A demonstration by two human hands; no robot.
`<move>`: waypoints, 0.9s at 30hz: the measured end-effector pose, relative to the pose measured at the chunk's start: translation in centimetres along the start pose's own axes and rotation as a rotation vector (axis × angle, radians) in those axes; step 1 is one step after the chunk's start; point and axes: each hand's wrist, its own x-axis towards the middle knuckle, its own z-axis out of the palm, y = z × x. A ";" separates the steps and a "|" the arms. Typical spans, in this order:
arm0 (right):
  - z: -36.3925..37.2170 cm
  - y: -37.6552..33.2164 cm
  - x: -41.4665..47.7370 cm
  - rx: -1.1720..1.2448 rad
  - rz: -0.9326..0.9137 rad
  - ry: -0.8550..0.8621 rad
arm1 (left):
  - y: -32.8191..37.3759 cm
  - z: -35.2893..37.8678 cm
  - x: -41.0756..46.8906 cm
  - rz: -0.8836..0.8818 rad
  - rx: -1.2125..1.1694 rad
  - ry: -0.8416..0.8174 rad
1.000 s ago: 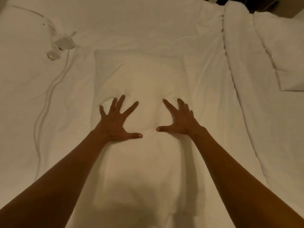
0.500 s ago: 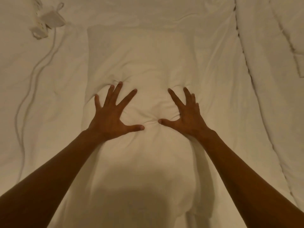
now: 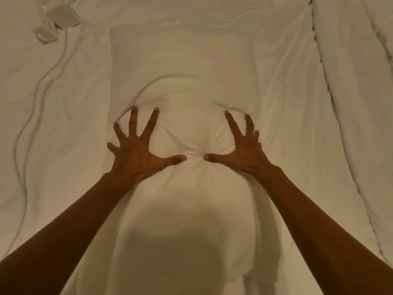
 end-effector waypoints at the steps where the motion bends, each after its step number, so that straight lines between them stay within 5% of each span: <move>1: 0.2 0.0 0.1 -0.005 -0.010 0.009 | 0.2 0.2 0.1 -0.002 0.008 0.006; 20: 2.5 -2.2 0.4 -0.264 -0.118 0.321 | 3.2 2.7 0.6 0.071 0.206 0.342; 27: 0.8 -4.3 -2.3 -0.290 -0.153 0.384 | 4.3 1.3 -1.3 0.138 0.089 0.434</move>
